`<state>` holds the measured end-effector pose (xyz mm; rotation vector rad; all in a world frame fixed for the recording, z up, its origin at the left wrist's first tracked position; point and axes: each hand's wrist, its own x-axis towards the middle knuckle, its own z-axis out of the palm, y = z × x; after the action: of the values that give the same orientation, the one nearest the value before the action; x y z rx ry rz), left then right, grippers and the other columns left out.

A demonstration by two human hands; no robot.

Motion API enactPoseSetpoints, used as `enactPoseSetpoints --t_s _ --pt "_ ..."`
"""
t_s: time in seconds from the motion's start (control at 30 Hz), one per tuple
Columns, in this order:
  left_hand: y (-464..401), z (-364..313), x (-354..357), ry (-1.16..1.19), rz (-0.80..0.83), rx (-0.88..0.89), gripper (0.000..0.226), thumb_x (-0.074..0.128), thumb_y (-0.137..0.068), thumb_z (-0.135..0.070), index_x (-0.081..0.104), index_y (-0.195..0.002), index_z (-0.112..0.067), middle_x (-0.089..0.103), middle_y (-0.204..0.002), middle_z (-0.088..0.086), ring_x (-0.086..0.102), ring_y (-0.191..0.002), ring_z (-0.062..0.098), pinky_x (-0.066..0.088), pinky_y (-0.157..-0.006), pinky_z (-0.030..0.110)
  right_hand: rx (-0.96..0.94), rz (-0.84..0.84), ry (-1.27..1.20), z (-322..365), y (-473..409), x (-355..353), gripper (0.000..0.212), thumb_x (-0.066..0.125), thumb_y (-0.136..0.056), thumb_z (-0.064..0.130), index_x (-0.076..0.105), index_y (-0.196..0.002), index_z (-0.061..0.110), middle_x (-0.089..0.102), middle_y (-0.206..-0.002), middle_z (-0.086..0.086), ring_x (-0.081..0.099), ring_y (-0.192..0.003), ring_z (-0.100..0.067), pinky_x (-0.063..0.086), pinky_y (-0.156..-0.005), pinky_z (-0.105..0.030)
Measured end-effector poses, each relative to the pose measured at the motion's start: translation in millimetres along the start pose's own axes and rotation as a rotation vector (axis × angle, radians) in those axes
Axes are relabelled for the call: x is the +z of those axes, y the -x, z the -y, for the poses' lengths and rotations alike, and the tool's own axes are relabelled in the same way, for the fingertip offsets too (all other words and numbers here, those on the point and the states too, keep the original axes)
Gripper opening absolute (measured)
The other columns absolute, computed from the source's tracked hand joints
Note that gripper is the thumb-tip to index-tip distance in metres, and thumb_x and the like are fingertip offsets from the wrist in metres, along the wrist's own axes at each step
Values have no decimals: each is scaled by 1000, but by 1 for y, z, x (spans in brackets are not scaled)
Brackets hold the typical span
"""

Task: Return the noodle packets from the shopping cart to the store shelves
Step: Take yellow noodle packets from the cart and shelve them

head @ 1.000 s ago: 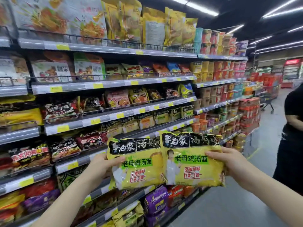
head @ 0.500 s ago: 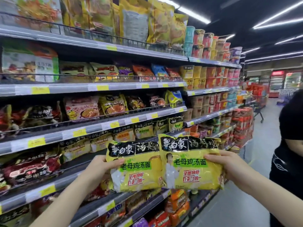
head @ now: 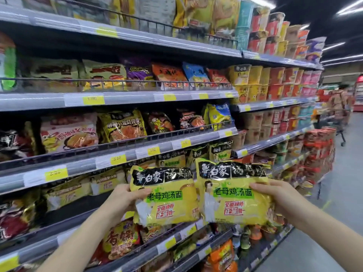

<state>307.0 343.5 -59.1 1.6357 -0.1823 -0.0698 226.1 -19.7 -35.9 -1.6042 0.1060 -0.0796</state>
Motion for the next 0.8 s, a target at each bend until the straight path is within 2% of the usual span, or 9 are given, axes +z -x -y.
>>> enactPoseSetpoints --t_s 0.1,0.2,0.3,0.37,0.43,0.53,0.6,0.7,0.8 --pt "-28 11 -4 -19 -50 -40 41 76 -74 -21 41 -55 -13 37 -50 3 38 -43 13 35 -44 16 -9 41 3 -8 -51 -7 27 69 -80 17 68 -102 4 75 -92 -15 73 -83 -32 55 -84 -46" --pt "-52 17 -6 -46 -60 -71 50 86 -58 -40 50 -72 -9 47 -72 13 44 -65 26 39 -58 29 0 88 -27 -15 -102 -9 25 68 -80 13 67 -102 1 75 -86 -17 73 -70 -29 59 -64 -38" --pt "-80 28 -4 -22 -142 -96 48 85 -52 -37 44 -58 -13 37 -55 8 35 -49 18 28 -50 26 20 176 -32 -23 -155 -11 55 83 -56 25 69 -103 0 74 -95 -19 72 -85 -35 50 -92 -51" --pt "-95 33 -2 6 -185 -114 46 87 -53 -34 48 -61 -12 42 -57 10 38 -54 20 28 -53 29 33 243 -33 -29 -190 -13 65 89 -43 33 72 -99 4 74 -98 -18 71 -90 -35 44 -99 -52" --pt "-108 39 -1 10 -217 -106 44 88 -56 -33 53 -66 -9 48 -61 14 43 -58 23 31 -54 30 40 299 14 -32 -218 -11 70 90 -38 40 73 -97 6 74 -96 -15 72 -87 -32 44 -99 -49" --pt "-124 43 0 -16 -286 -92 34 82 -64 -25 55 -67 -4 54 -58 11 52 -51 19 38 -47 22 48 342 43 -34 -250 -6 55 79 -55 28 69 -103 2 74 -92 -17 73 -76 -29 50 -91 -48" --pt "-132 46 2 0 -321 -87 29 81 -66 -18 57 -67 -2 58 -54 6 55 -44 13 39 -41 18 69 355 31 -39 -269 -4 54 76 -59 23 67 -107 0 74 -94 -19 72 -80 -33 49 -94 -52" --pt "-136 48 6 5 -397 -91 19 70 -81 -11 56 -72 -1 54 -42 -3 48 -33 5 34 -34 13 54 379 36 -52 -288 -2 72 91 -42 38 71 -104 8 74 -99 -13 68 -97 -37 41 -101 -57" --pt "-137 55 9 -24 -475 -79 26 65 -84 -8 50 -63 -6 47 -37 -6 43 -29 5 32 -33 14 34 405 35 -77 -303 -1 99 91 -17 56 71 -103 11 75 -100 -9 67 -98 -35 43 -99 -50"
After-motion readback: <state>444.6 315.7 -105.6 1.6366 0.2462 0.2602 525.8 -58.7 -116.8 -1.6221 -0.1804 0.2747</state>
